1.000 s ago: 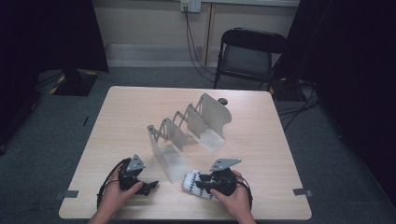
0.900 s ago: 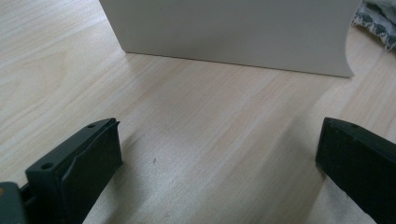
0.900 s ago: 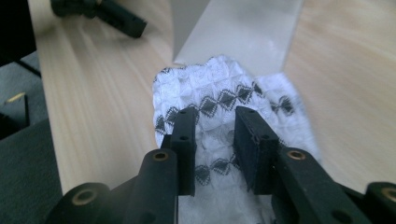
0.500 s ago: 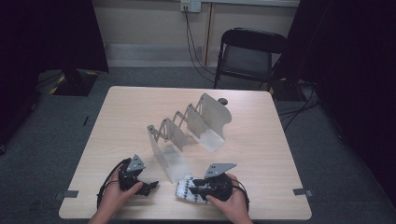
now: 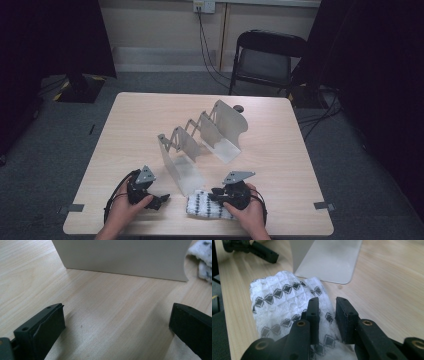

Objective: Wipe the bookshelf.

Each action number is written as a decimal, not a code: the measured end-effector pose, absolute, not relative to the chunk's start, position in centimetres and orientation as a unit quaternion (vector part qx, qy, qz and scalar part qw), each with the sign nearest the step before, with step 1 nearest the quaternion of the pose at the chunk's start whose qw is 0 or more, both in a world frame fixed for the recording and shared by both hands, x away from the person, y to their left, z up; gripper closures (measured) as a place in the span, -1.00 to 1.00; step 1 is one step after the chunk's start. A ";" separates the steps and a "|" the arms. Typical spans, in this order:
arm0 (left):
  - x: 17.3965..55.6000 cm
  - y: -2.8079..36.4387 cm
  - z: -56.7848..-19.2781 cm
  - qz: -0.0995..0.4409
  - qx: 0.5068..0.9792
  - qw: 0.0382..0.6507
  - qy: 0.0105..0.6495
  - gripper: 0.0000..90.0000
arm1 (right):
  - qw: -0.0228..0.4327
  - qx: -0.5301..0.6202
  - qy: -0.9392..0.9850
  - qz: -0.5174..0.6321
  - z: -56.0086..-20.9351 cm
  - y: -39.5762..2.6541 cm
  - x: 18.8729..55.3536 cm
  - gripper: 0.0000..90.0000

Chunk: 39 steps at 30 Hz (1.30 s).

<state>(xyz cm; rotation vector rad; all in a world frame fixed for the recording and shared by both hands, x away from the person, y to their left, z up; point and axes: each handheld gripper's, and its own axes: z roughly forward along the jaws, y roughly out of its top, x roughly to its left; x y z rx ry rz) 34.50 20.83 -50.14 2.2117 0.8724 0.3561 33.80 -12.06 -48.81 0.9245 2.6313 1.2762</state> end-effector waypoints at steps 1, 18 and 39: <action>34.5 20.8 -50.1 0.138 0.858 0.360 0.338 -1.00 | 0.036 0.296 0.860 0.414 -48.9 -11.8 33.7 0.61; 34.4 20.8 -50.1 0.138 0.858 0.361 0.338 -1.00 | 0.046 0.308 0.850 0.426 -48.8 -9.6 33.2 0.41; 34.4 20.9 -50.1 0.138 0.859 0.360 0.337 -1.00 | 0.078 0.305 0.853 0.416 -48.8 -11.2 30.9 0.38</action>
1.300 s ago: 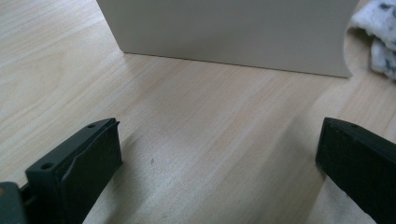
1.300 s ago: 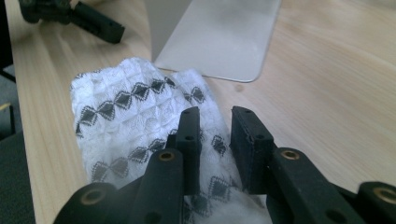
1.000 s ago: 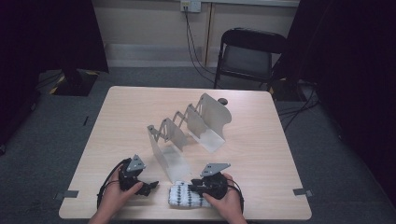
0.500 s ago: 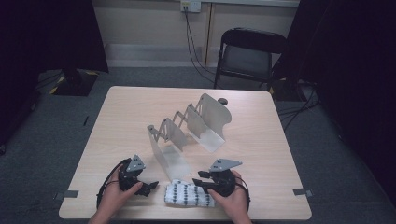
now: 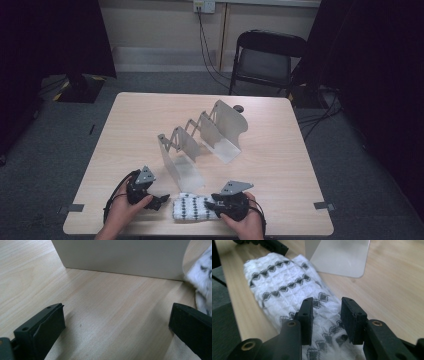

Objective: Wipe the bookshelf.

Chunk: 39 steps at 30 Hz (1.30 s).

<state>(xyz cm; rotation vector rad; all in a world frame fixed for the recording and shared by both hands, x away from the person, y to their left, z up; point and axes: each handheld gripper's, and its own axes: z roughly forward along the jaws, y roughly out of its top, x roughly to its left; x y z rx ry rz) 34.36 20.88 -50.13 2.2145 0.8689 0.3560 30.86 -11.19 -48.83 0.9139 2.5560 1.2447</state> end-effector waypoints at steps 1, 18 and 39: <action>34.3 20.8 -50.2 0.137 0.857 0.363 0.339 -1.00 | 0.083 0.315 0.849 0.417 -48.9 -10.7 30.9 0.38; 33.0 21.3 -48.3 0.141 0.855 0.362 0.344 -0.67 | 0.144 0.369 0.825 0.402 -47.7 -16.5 32.9 -0.31; 31.1 18.7 -46.5 0.075 0.848 0.415 0.321 -0.65 | 0.175 0.403 0.822 0.363 -49.9 -18.5 34.3 -0.62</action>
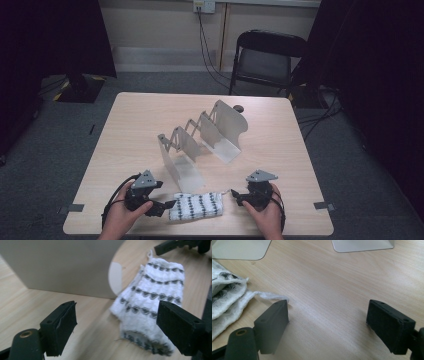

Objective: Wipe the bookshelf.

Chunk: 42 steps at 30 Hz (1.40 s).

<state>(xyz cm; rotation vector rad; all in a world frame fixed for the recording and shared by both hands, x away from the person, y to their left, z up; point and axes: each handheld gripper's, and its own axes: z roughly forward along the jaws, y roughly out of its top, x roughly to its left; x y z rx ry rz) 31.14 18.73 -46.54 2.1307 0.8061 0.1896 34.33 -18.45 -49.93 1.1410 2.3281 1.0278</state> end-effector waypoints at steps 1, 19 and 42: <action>31.1 18.5 -46.7 0.074 0.852 0.409 0.319 -0.65 | 0.176 0.403 0.822 0.363 -49.9 -18.5 34.3 -0.62; 32.0 17.5 -48.1 0.095 0.881 0.335 0.319 -0.21 | 0.177 0.404 0.821 0.363 -49.9 -18.4 34.4 -0.62; 35.1 21.6 -48.1 0.158 0.853 0.328 0.374 -0.02 | 0.177 0.404 0.821 0.363 -49.9 -18.4 34.4 -0.62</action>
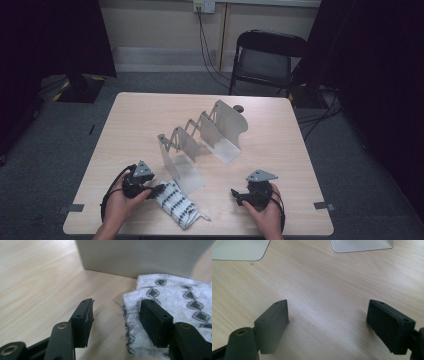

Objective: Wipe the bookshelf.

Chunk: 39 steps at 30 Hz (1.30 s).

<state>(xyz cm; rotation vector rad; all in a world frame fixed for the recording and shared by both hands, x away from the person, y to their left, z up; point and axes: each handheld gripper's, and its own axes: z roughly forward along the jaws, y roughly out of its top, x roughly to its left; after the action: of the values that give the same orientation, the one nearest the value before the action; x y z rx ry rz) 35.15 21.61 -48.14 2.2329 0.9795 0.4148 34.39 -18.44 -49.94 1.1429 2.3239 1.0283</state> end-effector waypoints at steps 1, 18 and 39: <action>35.3 21.7 -48.2 0.163 0.850 0.329 0.377 -0.03 | 0.177 0.404 0.821 0.363 -49.9 -18.4 34.4 -0.62; 32.5 21.6 -45.9 0.130 0.838 0.376 0.373 -0.08 | 0.177 0.404 0.821 0.363 -49.9 -18.4 34.4 -0.62; 35.4 21.2 -47.9 0.151 0.837 0.352 0.391 -0.21 | 0.177 0.404 0.821 0.363 -49.9 -18.4 34.4 -0.62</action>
<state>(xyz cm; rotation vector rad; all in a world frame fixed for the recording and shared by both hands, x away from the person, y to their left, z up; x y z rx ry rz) 35.39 21.18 -47.92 2.1657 1.0115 0.3903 34.38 -18.43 -49.93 1.1433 2.3240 1.0279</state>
